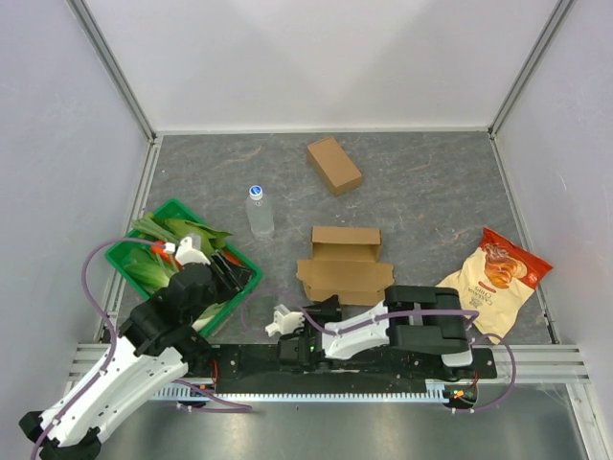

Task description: Fold the paper box

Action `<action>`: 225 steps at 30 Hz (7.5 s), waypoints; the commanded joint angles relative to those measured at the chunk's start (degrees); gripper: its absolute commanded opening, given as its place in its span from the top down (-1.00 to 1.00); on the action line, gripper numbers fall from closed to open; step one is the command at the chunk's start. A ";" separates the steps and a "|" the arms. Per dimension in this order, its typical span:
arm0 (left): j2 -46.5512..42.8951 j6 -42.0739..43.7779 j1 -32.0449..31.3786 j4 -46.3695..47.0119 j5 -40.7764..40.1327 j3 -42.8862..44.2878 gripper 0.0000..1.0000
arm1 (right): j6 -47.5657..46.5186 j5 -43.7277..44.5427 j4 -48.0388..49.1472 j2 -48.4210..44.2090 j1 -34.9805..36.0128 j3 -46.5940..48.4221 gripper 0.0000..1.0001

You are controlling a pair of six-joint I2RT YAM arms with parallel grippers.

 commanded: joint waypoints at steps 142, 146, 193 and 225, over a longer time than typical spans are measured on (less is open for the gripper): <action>41.53 50.53 -0.66 32.84 24.29 15.40 0.96 | -2.12 -83.12 -1.32 -41.88 -61.54 11.10 -0.43; 41.00 53.16 -0.66 32.84 22.62 14.61 0.96 | 0.57 -77.71 -7.04 -45.66 -64.87 5.76 -0.61; 45.66 39.72 -0.66 38.20 15.05 13.90 0.95 | 3.29 -81.32 20.11 -53.13 -72.09 -16.76 0.65; 43.90 40.07 -0.66 39.43 14.53 10.47 0.64 | -0.65 -76.82 22.04 -53.68 -72.35 -15.54 -0.28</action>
